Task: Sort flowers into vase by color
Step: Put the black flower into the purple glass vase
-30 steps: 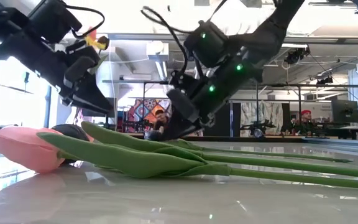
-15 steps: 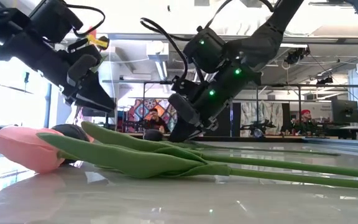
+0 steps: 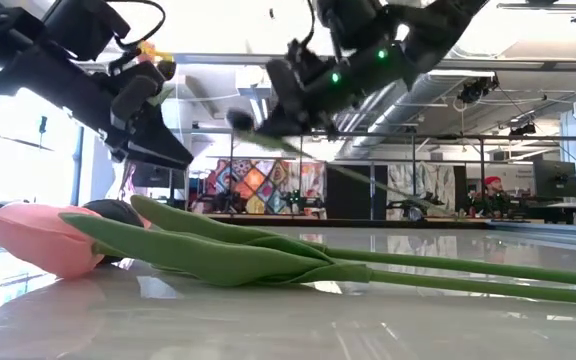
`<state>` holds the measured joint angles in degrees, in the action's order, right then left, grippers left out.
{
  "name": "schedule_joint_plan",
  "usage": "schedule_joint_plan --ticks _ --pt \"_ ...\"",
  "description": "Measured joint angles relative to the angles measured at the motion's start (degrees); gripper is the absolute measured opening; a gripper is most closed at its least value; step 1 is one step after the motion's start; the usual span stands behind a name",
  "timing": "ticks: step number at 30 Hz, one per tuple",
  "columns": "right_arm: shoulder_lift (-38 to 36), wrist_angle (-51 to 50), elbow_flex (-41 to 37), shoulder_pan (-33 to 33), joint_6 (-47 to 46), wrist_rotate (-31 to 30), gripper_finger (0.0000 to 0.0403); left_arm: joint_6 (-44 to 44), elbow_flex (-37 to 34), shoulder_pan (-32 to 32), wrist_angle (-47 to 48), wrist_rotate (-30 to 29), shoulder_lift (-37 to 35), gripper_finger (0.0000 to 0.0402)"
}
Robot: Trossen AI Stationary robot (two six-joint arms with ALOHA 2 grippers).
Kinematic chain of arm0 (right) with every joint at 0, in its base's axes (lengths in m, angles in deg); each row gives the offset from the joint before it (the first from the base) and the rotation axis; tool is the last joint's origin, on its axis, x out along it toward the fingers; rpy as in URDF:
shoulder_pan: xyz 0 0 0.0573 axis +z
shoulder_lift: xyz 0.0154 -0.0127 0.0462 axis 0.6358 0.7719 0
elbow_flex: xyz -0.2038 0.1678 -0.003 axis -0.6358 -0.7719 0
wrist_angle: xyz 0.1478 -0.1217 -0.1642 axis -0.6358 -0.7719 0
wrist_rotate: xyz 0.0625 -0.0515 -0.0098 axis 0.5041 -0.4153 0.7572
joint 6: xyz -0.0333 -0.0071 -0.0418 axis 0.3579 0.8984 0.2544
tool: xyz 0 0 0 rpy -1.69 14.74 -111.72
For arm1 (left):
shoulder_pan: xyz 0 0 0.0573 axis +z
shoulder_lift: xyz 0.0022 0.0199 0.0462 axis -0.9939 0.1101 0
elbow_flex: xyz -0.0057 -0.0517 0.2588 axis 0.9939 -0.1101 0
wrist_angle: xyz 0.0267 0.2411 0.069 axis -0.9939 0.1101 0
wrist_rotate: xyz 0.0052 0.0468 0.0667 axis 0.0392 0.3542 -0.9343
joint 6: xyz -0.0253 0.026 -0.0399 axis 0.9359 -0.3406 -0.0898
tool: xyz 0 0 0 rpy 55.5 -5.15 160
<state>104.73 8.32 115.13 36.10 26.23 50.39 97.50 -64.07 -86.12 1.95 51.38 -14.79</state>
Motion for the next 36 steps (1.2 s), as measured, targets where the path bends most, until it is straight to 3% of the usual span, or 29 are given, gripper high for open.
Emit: schedule_joint_plan --ticks 8,14,18,24,31,36 --pt "-0.6 20.5 0.0 0.9 5.1 4.6 0.0001 -5.0 0.0 -1.8 -9.2 0.9 0.0 0.0160" --pt "-0.6 33.3 0.0 0.7 6.6 12.3 0.0000 -10.0 0.0 -2.6 -16.7 1.0 0.0 0.0160" --pt "-0.6 37.8 0.0 0.7 8.2 17.9 0.0000 -13.0 0.0 -2.5 -21.6 1.7 0.0 0.0165" --pt "-0.3 44.2 0.0 1.1 11.9 23.0 0.0000 -18.1 0.0 -2.6 -31.0 11.2 0.0 0.0190" --pt "3.0 52.3 0.2 1.4 12.0 23.2 0.0000 -21.2 1.4 -2.5 -34.0 14.4 0.3 0.0227" --pt "5.2 53.0 2.8 1.4 12.1 24.0 0.0000 -22.4 4.7 -2.4 -34.0 14.3 4.6 0.0234"
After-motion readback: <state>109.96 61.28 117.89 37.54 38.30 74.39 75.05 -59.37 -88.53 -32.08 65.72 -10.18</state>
